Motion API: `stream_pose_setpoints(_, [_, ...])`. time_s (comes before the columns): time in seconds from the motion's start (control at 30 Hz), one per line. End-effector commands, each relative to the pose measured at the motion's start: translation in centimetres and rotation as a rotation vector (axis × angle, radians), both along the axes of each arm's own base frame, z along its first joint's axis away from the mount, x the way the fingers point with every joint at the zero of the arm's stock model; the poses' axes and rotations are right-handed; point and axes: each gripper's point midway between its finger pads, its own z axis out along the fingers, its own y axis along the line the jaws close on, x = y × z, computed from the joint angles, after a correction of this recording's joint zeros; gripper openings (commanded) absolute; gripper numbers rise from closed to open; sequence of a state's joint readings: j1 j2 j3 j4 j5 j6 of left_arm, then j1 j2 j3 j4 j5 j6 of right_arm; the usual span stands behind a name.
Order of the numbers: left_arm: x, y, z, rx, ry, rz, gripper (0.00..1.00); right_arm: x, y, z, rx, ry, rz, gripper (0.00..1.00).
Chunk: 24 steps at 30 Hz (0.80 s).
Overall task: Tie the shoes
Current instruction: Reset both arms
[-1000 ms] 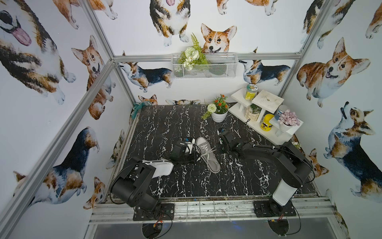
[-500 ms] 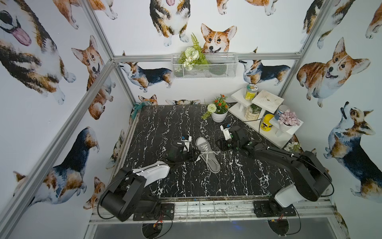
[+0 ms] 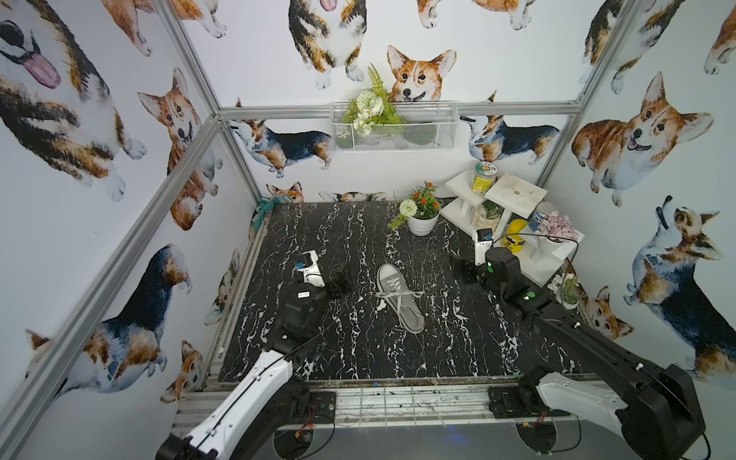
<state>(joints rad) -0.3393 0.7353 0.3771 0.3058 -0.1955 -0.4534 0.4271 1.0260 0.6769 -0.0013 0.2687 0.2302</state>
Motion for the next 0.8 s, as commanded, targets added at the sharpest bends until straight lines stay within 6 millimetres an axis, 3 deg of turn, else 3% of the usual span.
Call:
stream_pose_setpoints(0.0, [-0.1,3.6,2.3,0.09,-0.097,0.157,1.0,0.1,-4.0,0.6,-0.038,-0.09,-0.149,1.0])
stream_pose_setpoints(0.13, [0.3,6.1,1.7,0.126,-0.106,0.23,1.0,-0.2,-7.5,-0.9,-0.045,-0.109,-0.25,1.0])
stream_pose_setpoints(0.2, [1.0,6.9,0.3,0.176,-0.079,0.247,1.0,-0.4,-9.3,-2.0,-0.077,-0.124,-0.307,1.0])
stream_pose_setpoints(0.3, [2.5,8.0,-2.3,0.282,0.0,0.27,1.0,-0.4,-10.5,-3.4,-0.105,-0.161,-0.319,1.0])
stream_pose_setpoints(0.4, [3.8,8.7,-5.4,0.369,0.039,0.241,1.0,-0.5,-10.7,-4.7,-0.123,-0.215,-0.303,1.0])
stream_pose_setpoints(0.6, [6.5,9.2,-10.8,0.36,0.124,0.123,1.0,-0.4,-10.7,-6.7,-0.183,-0.254,-0.265,1.0])
stream_pose_setpoints(0.63, [7.0,9.1,-11.3,0.358,0.167,0.106,1.0,-0.5,-10.7,-6.9,-0.178,-0.268,-0.259,1.0])
stream_pose_setpoints(0.77, [7.4,8.9,-9.8,0.369,0.04,0.109,1.0,-0.3,-10.9,-6.4,-0.158,-0.323,-0.23,1.0])
